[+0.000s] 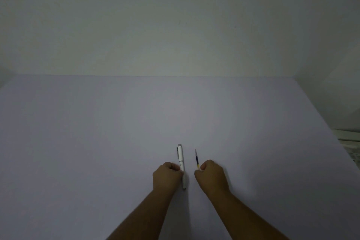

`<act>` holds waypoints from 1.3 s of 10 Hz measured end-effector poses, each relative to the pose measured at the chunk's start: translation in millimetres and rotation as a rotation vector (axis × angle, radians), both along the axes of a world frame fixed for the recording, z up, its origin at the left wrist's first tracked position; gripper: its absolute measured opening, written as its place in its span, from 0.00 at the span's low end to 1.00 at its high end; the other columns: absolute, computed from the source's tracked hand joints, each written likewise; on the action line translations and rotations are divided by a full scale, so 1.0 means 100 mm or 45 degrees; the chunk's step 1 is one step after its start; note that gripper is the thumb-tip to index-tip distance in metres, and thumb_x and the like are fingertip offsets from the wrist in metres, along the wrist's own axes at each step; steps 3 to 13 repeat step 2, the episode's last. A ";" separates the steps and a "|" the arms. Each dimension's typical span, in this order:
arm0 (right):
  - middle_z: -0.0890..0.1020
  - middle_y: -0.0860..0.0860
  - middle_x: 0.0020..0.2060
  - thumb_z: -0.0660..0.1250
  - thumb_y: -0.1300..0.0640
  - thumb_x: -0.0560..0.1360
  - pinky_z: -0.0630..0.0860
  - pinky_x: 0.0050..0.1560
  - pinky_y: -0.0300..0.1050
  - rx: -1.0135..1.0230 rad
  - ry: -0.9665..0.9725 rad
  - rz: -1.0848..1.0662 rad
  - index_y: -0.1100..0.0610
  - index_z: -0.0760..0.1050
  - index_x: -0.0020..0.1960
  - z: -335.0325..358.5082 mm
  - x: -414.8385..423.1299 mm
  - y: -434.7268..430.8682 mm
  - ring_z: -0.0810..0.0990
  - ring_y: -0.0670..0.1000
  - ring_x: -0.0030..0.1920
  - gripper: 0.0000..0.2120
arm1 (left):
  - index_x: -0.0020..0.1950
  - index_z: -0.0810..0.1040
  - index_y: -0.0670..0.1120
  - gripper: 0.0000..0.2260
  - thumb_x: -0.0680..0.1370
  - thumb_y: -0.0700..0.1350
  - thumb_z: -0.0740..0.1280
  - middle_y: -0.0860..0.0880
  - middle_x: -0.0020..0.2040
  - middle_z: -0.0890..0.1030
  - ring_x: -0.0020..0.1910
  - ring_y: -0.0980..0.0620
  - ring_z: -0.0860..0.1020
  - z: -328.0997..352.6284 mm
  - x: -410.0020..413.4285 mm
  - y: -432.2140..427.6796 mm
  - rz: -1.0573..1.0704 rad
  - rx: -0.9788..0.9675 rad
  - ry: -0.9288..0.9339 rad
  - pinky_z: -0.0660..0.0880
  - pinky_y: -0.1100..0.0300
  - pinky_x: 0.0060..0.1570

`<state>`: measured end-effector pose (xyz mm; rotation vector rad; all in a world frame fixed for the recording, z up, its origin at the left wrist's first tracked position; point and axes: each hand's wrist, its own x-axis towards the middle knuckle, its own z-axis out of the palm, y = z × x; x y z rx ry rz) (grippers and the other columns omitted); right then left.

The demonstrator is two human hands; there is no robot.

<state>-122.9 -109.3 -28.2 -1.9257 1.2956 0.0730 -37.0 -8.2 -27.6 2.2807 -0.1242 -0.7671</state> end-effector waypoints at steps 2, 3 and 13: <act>0.83 0.57 0.47 0.64 0.51 0.73 0.80 0.49 0.49 -0.054 -0.069 -0.041 0.59 0.76 0.48 0.03 -0.01 0.01 0.82 0.58 0.48 0.12 | 0.52 0.81 0.46 0.11 0.71 0.46 0.70 0.48 0.51 0.82 0.46 0.53 0.77 0.02 0.01 0.05 -0.004 0.006 0.013 0.72 0.63 0.48; 0.83 0.57 0.47 0.64 0.51 0.73 0.80 0.49 0.49 -0.054 -0.069 -0.041 0.59 0.76 0.48 0.03 -0.01 0.01 0.82 0.58 0.48 0.12 | 0.52 0.81 0.46 0.11 0.71 0.46 0.70 0.48 0.51 0.82 0.46 0.53 0.77 0.02 0.01 0.05 -0.004 0.006 0.013 0.72 0.63 0.48; 0.83 0.57 0.47 0.64 0.51 0.73 0.80 0.49 0.49 -0.054 -0.069 -0.041 0.59 0.76 0.48 0.03 -0.01 0.01 0.82 0.58 0.48 0.12 | 0.52 0.81 0.46 0.11 0.71 0.46 0.70 0.48 0.51 0.82 0.46 0.53 0.77 0.02 0.01 0.05 -0.004 0.006 0.013 0.72 0.63 0.48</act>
